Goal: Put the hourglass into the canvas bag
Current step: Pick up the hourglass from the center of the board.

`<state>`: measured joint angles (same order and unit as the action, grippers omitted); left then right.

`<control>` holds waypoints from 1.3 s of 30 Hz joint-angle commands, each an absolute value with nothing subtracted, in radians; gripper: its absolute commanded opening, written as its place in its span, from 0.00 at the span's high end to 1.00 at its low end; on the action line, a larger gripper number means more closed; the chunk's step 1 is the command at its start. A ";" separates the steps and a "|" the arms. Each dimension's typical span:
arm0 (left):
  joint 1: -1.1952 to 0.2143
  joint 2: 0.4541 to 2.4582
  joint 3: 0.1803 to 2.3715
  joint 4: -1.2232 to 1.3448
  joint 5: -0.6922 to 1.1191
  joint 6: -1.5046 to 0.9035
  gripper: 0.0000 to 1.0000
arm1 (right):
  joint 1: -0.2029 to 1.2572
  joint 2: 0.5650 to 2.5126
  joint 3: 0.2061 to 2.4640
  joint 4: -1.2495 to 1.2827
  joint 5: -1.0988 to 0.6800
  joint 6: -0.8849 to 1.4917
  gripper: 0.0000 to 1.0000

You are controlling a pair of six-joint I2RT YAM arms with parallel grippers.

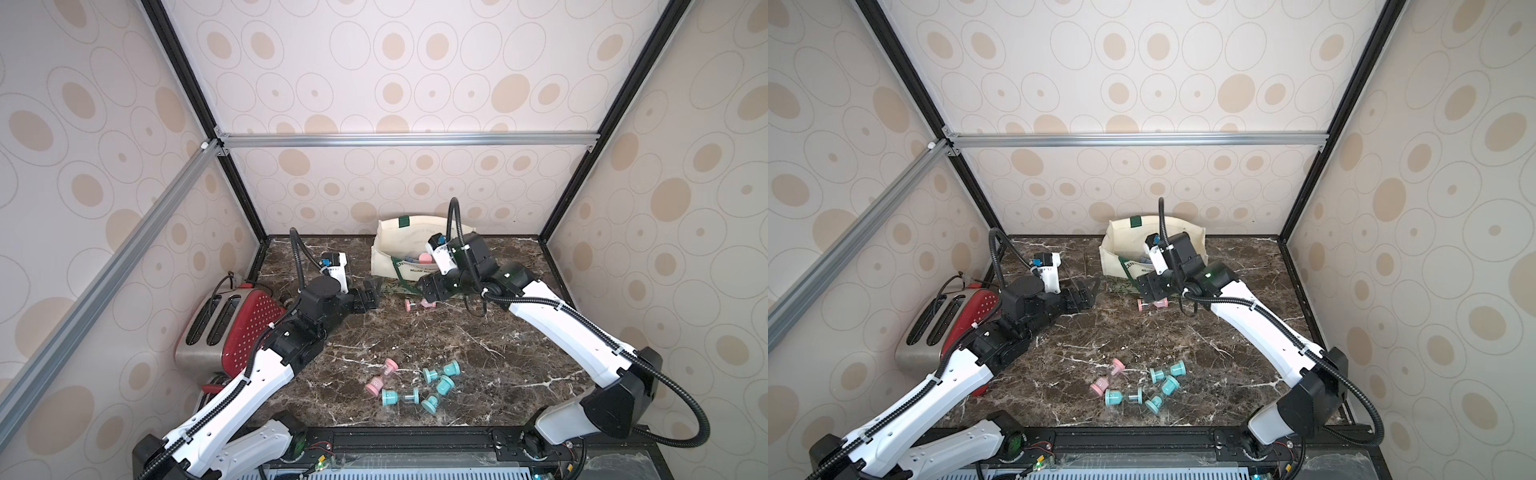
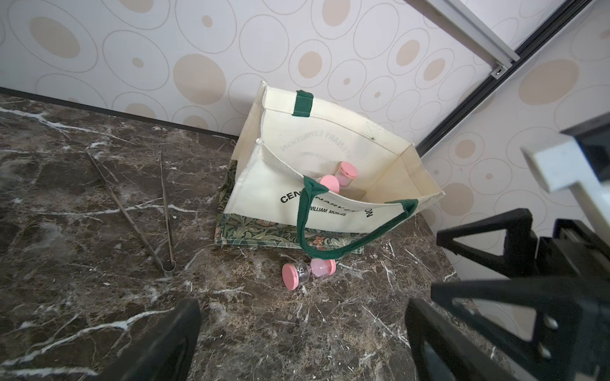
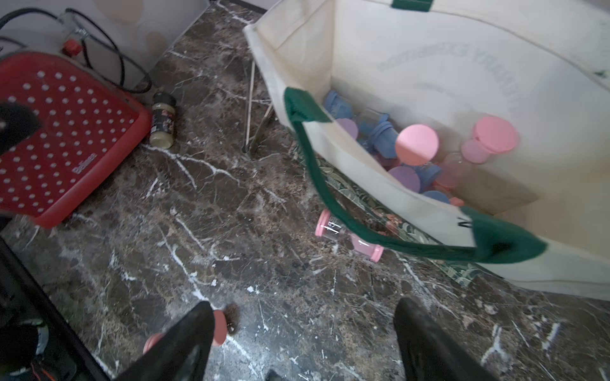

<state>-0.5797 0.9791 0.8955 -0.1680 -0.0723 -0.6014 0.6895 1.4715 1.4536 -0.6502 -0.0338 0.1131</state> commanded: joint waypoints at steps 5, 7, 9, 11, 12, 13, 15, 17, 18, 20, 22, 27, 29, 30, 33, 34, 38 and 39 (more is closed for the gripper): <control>-0.573 0.889 0.864 -0.296 -0.118 -0.580 0.03 | 0.851 1.445 1.278 -0.624 -0.028 0.036 0.13; -0.574 0.870 0.856 -0.321 -0.125 -0.583 0.02 | 0.874 1.445 1.223 -0.583 -0.066 0.023 0.13; -0.572 0.853 0.847 -0.350 -0.138 -0.587 0.03 | 0.893 1.459 1.171 -0.535 -0.108 0.001 0.13; -0.574 0.837 0.840 -0.373 -0.146 -0.590 0.03 | 0.920 1.484 1.136 -0.506 -0.125 -0.039 0.14; -0.574 0.830 0.838 -0.384 -0.147 -0.593 0.03 | 0.932 1.501 1.119 -0.487 -0.131 -0.061 0.15; -0.574 0.823 0.832 -0.391 -0.147 -0.595 0.02 | 0.943 1.516 1.108 -0.476 -0.135 -0.079 0.15; -0.573 0.810 0.827 -0.410 -0.144 -0.601 0.02 | 0.965 1.552 1.092 -0.453 -0.156 -0.127 0.16; -0.574 0.799 0.824 -0.427 -0.139 -0.603 0.02 | 0.986 1.578 1.074 -0.424 -0.174 -0.179 0.16; -0.574 0.794 0.824 -0.436 -0.137 -0.603 0.03 | 0.994 1.591 1.068 -0.411 -0.183 -0.204 0.17; -0.574 0.788 0.824 -0.456 -0.135 -0.604 0.03 | 1.008 1.618 1.060 -0.390 -0.193 -0.244 0.17; -0.573 0.778 0.821 -0.467 -0.132 -0.606 0.02 | 1.017 1.639 1.058 -0.377 -0.207 -0.277 0.17; -0.574 0.763 0.815 -0.491 -0.136 -0.612 0.03 | 1.026 1.672 1.049 -0.355 -0.246 -0.357 0.17; -0.574 0.756 0.809 -0.495 -0.137 -0.615 0.02 | 1.026 1.689 1.054 -0.360 -0.261 -0.398 0.17; -0.574 0.754 0.807 -0.497 -0.137 -0.617 0.03 | 1.026 1.697 1.058 -0.366 -0.262 -0.411 0.17; -0.574 0.747 0.805 -0.505 -0.141 -0.621 0.02 | 1.026 1.731 1.085 -0.408 -0.265 -0.458 0.18; -0.574 0.746 0.803 -0.508 -0.142 -0.623 0.03 | 1.027 1.739 1.089 -0.412 -0.267 -0.476 0.19; -0.574 0.743 0.805 -0.508 -0.150 -0.623 0.03 | 1.026 1.782 1.123 -0.440 -0.258 -0.518 0.21; -0.574 0.745 0.806 -0.510 -0.150 -0.622 0.03 | 1.026 1.794 1.136 -0.448 -0.253 -0.523 0.21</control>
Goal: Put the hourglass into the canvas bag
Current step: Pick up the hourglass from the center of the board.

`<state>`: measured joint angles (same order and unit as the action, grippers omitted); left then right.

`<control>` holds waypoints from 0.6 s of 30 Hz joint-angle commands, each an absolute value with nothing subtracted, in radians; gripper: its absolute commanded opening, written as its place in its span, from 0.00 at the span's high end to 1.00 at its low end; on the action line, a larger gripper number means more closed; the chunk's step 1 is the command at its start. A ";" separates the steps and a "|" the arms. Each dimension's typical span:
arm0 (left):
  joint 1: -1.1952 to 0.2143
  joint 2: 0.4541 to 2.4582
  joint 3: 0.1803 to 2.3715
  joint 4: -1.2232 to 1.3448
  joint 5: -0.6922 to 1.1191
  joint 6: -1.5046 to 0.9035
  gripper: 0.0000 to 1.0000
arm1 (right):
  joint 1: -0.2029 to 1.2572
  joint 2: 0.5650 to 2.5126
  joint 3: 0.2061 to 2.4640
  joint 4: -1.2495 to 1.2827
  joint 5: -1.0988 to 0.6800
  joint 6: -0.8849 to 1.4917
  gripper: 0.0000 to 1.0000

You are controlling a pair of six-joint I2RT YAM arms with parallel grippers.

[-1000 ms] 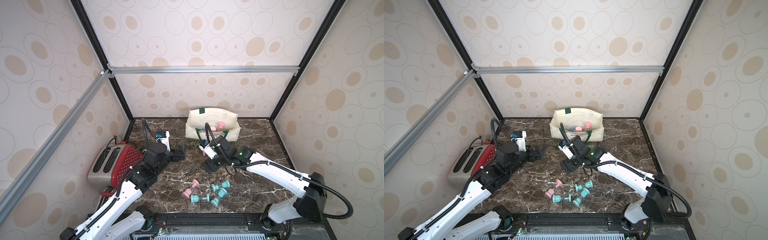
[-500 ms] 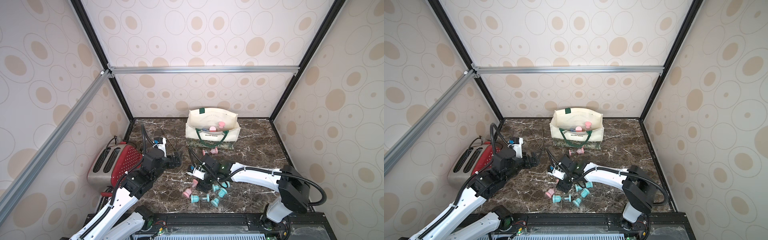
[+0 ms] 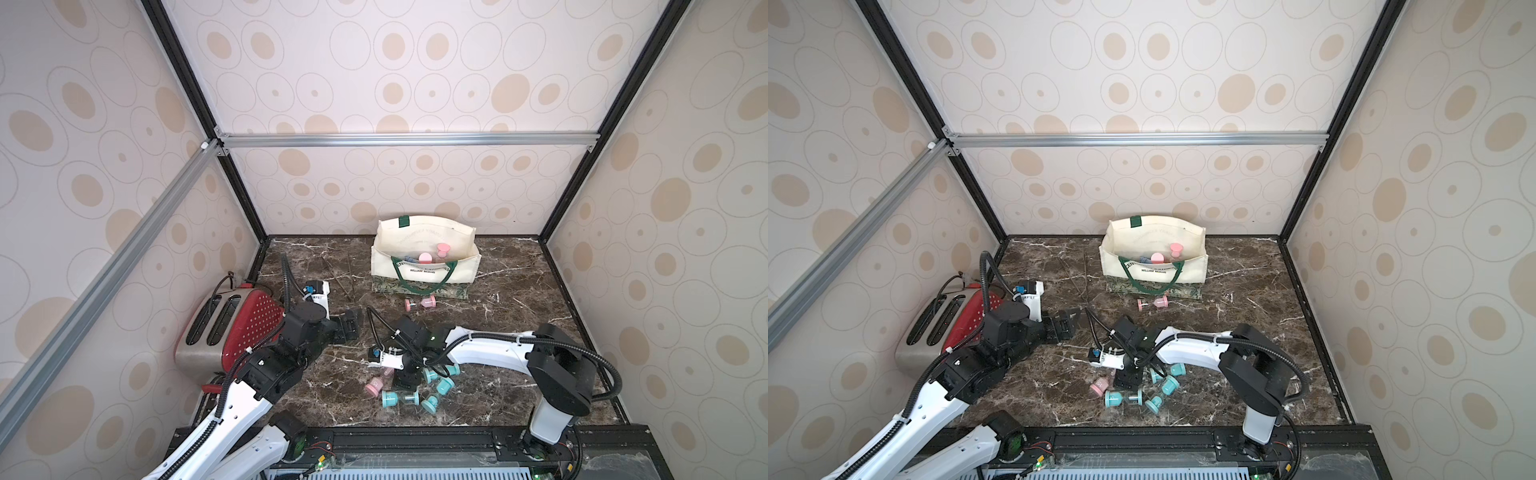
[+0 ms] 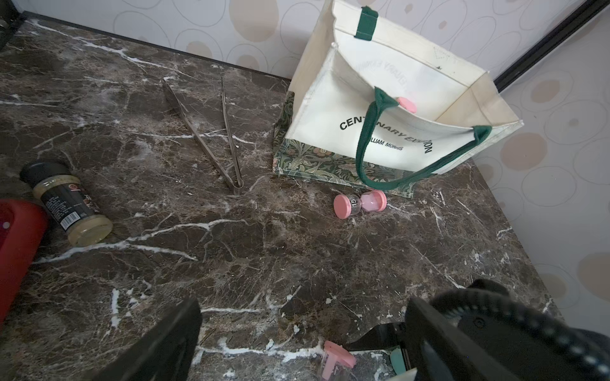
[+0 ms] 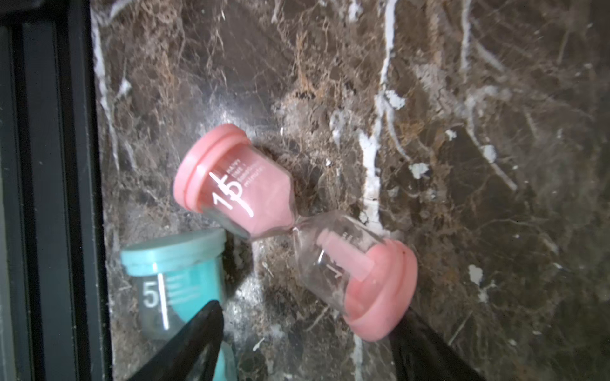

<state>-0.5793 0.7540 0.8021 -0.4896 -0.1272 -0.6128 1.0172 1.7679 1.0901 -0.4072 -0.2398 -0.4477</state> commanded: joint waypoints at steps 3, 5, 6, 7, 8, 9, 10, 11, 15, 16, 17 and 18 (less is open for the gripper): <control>-0.574 0.750 0.811 -0.508 -0.150 -0.623 0.03 | 1.026 1.823 1.159 -0.440 -0.218 -0.528 0.22; -0.574 0.750 0.811 -0.505 -0.151 -0.623 0.03 | 1.026 1.841 1.179 -0.449 -0.204 -0.533 0.22; -0.574 0.750 0.813 -0.504 -0.153 -0.622 0.03 | 1.026 1.848 1.186 -0.447 -0.193 -0.534 0.22; -0.574 0.750 0.813 -0.505 -0.153 -0.620 0.03 | 1.026 1.857 1.195 -0.447 -0.193 -0.540 0.22; -0.574 0.751 0.815 -0.506 -0.156 -0.619 0.03 | 1.026 1.866 1.205 -0.454 -0.193 -0.547 0.22; -0.574 0.752 0.817 -0.508 -0.156 -0.618 0.03 | 1.026 1.874 1.214 -0.459 -0.191 -0.551 0.21; -0.574 0.753 0.821 -0.512 -0.159 -0.617 0.03 | 1.026 1.882 1.223 -0.459 -0.184 -0.555 0.21; -0.574 0.753 0.825 -0.516 -0.162 -0.617 0.03 | 1.026 1.887 1.228 -0.456 -0.177 -0.561 0.21; -0.574 0.746 0.833 -0.526 -0.177 -0.613 0.03 | 1.023 1.895 1.245 -0.447 -0.179 -0.590 0.18; -0.574 0.746 0.834 -0.528 -0.182 -0.612 0.03 | 1.023 1.903 1.255 -0.451 -0.183 -0.599 0.18; -0.574 0.744 0.833 -0.528 -0.184 -0.611 0.02 | 1.023 1.913 1.264 -0.456 -0.183 -0.608 0.17; -0.574 0.744 0.835 -0.528 -0.186 -0.611 0.02 | 1.023 1.921 1.270 -0.460 -0.181 -0.615 0.17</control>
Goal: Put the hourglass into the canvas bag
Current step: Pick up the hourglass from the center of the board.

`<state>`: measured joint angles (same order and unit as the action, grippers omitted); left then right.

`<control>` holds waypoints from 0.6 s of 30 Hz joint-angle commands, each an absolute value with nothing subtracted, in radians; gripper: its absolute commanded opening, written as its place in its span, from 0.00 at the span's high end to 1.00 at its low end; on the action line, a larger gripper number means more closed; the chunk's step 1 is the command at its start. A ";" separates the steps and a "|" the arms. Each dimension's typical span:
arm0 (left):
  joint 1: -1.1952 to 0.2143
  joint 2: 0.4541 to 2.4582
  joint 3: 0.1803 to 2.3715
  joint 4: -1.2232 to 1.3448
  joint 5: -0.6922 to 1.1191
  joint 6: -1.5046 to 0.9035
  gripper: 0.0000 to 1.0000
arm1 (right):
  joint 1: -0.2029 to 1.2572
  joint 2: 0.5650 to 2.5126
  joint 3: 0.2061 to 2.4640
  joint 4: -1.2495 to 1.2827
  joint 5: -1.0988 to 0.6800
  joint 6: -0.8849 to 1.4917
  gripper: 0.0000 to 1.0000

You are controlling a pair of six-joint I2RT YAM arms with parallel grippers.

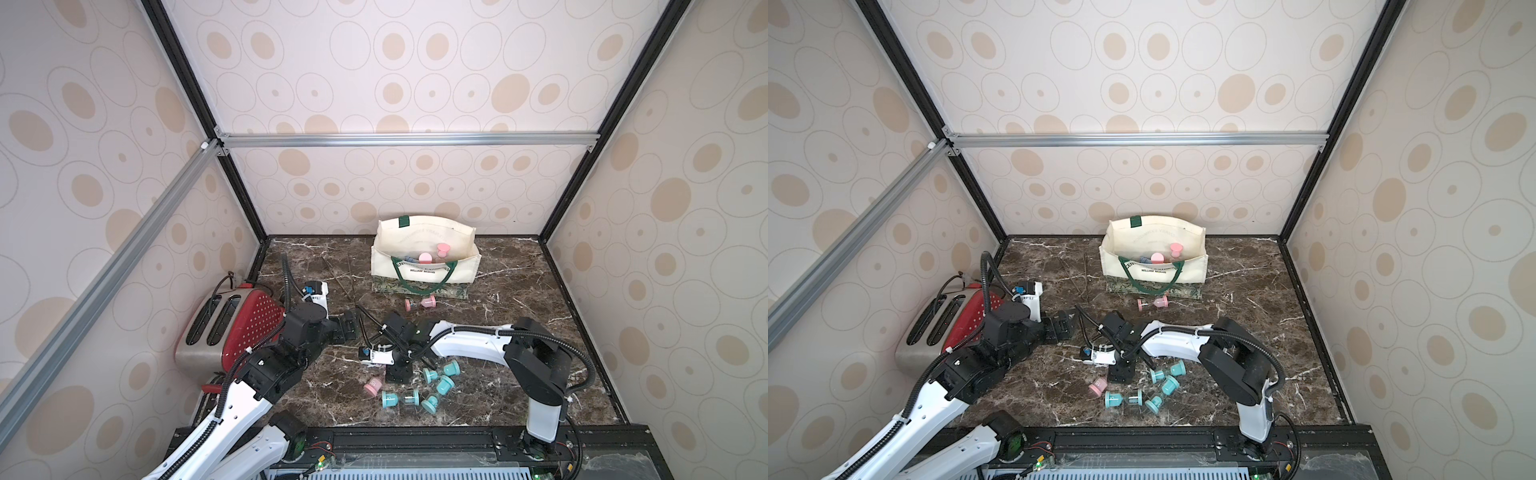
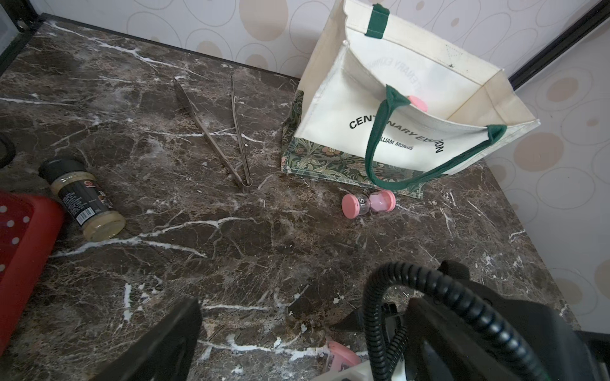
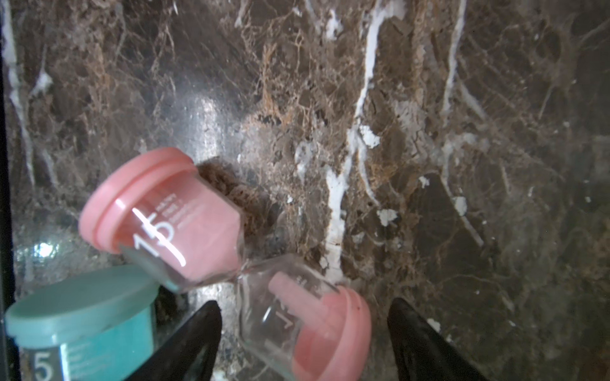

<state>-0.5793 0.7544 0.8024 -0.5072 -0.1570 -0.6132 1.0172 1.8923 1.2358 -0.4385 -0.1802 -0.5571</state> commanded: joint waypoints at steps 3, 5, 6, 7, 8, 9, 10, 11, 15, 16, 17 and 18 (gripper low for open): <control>-0.573 0.746 0.839 -0.532 -0.187 -0.609 0.03 | 1.023 1.945 1.290 -0.467 -0.183 -0.624 0.15; -0.574 0.746 0.839 -0.534 -0.189 -0.607 0.03 | 1.023 1.964 1.310 -0.493 -0.213 -0.627 0.15; -0.574 0.747 0.842 -0.535 -0.190 -0.607 0.03 | 1.023 1.969 1.314 -0.500 -0.220 -0.630 0.15; -0.574 0.747 0.841 -0.534 -0.192 -0.606 0.03 | 1.023 1.976 1.315 -0.502 -0.227 -0.631 0.15; -0.573 0.747 0.841 -0.535 -0.193 -0.606 0.03 | 1.023 1.980 1.312 -0.501 -0.228 -0.633 0.15; -0.573 0.748 0.839 -0.532 -0.193 -0.606 0.03 | 1.023 1.984 1.312 -0.498 -0.227 -0.636 0.16; -0.573 0.748 0.839 -0.532 -0.193 -0.606 0.03 | 1.023 1.992 1.311 -0.497 -0.226 -0.638 0.16; -0.573 0.750 0.837 -0.529 -0.192 -0.607 0.03 | 1.023 1.998 1.314 -0.498 -0.229 -0.641 0.16; -0.573 0.753 0.840 -0.528 -0.195 -0.606 0.03 | 1.024 2.014 1.322 -0.491 -0.244 -0.645 0.20; -0.574 0.751 0.839 -0.526 -0.196 -0.607 0.02 | 1.022 2.018 1.324 -0.491 -0.249 -0.648 0.20; -0.574 0.749 0.840 -0.527 -0.199 -0.607 0.02 | 1.023 2.024 1.330 -0.494 -0.255 -0.650 0.22; -0.574 0.747 0.838 -0.526 -0.201 -0.607 0.03 | 1.022 2.029 1.335 -0.500 -0.258 -0.652 0.23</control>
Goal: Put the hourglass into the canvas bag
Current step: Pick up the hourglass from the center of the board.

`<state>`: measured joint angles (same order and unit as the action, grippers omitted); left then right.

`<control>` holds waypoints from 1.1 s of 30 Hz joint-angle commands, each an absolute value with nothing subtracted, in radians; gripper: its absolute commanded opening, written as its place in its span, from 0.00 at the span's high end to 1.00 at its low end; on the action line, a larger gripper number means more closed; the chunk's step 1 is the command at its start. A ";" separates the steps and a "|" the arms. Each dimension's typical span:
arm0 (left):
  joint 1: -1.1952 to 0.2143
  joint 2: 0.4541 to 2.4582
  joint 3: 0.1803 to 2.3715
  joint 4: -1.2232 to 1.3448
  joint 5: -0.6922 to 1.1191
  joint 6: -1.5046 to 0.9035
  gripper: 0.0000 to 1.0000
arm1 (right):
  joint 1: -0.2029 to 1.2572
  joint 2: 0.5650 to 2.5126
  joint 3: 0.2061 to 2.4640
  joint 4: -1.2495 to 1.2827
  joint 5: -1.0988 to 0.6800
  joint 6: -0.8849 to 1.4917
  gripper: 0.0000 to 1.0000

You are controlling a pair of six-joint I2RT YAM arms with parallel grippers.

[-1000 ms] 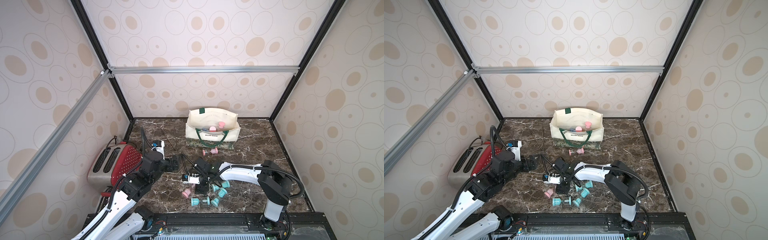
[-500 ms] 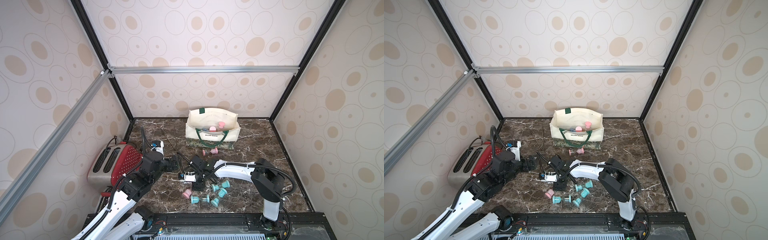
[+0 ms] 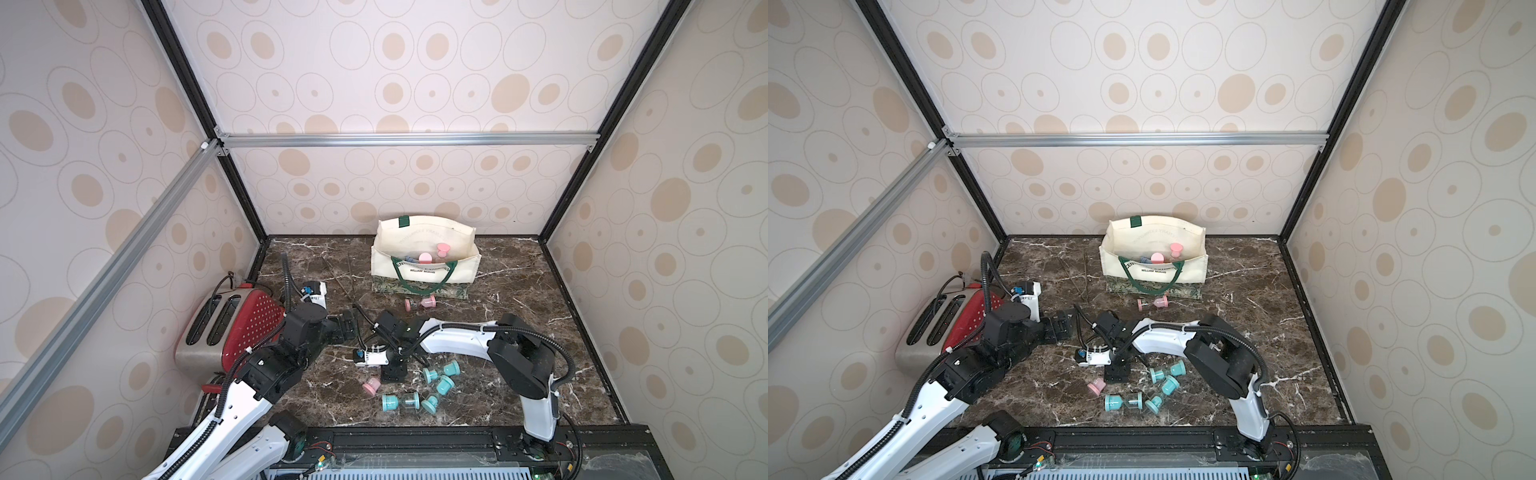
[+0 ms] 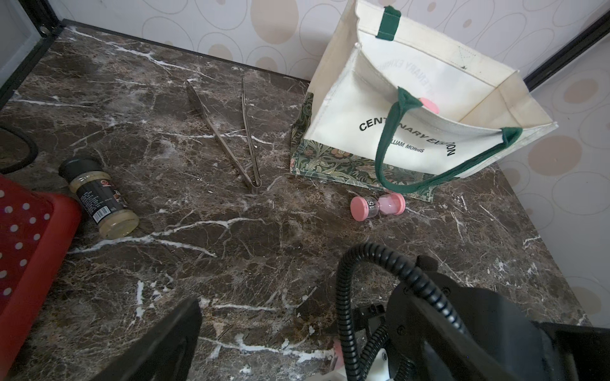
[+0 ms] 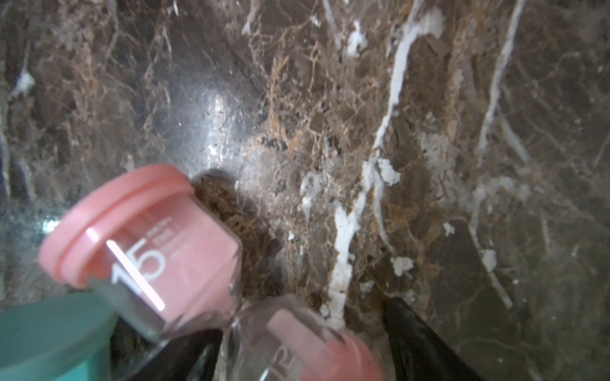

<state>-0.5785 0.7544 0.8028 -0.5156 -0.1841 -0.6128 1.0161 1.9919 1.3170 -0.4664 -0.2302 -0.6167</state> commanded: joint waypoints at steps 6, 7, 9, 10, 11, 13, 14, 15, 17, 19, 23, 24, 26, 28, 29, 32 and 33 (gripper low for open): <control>-0.574 0.748 0.839 -0.531 -0.207 -0.605 0.02 | 1.019 2.042 1.331 -0.525 -0.219 -0.649 0.33; -0.574 0.749 0.838 -0.527 -0.209 -0.604 0.03 | 1.017 2.039 1.323 -0.519 -0.213 -0.649 0.34; -0.574 0.751 0.837 -0.520 -0.209 -0.606 0.02 | 1.012 2.034 1.318 -0.519 -0.210 -0.647 0.37; -0.573 0.753 0.836 -0.515 -0.207 -0.606 0.03 | 1.008 2.033 1.319 -0.520 -0.209 -0.646 0.37; -0.574 0.756 0.836 -0.515 -0.206 -0.606 0.02 | 1.006 2.032 1.317 -0.521 -0.210 -0.645 0.38; -0.573 0.761 0.840 -0.514 -0.201 -0.606 0.03 | 1.002 2.027 1.318 -0.524 -0.210 -0.643 0.41; -0.574 0.763 0.843 -0.514 -0.200 -0.606 0.02 | 1.002 2.026 1.315 -0.522 -0.211 -0.639 0.42; -0.575 0.765 0.843 -0.514 -0.200 -0.606 0.03 | 1.000 2.022 1.312 -0.520 -0.213 -0.640 0.44; -0.574 0.765 0.846 -0.514 -0.199 -0.606 0.02 | 0.998 2.019 1.308 -0.515 -0.211 -0.635 0.47; -0.574 0.764 0.847 -0.514 -0.199 -0.607 0.02 | 0.996 2.019 1.308 -0.512 -0.206 -0.629 0.50; -0.574 0.764 0.845 -0.509 -0.202 -0.609 0.03 | 0.994 2.014 1.308 -0.509 -0.203 -0.621 0.55; -0.574 0.764 0.844 -0.507 -0.201 -0.609 0.03 | 0.995 2.014 1.308 -0.507 -0.200 -0.623 0.56; -0.574 0.765 0.846 -0.505 -0.201 -0.609 0.03 | 0.993 2.010 1.307 -0.506 -0.193 -0.618 0.59; -0.574 0.765 0.848 -0.502 -0.204 -0.606 0.02 | 0.991 2.004 1.306 -0.503 -0.195 -0.613 0.60; -0.574 0.765 0.848 -0.498 -0.205 -0.604 0.02 | 0.990 1.999 1.304 -0.502 -0.196 -0.609 0.61; -0.573 0.765 0.857 -0.492 -0.209 -0.601 0.03 | 0.982 1.976 1.292 -0.486 -0.211 -0.592 0.63; -0.573 0.766 0.862 -0.493 -0.209 -0.600 0.02 | 0.979 1.968 1.287 -0.481 -0.210 -0.586 0.63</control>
<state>-0.5785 0.7643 0.8089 -0.5095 -0.1902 -0.6125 0.9920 1.9942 1.3178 -0.4488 -0.2245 -0.5964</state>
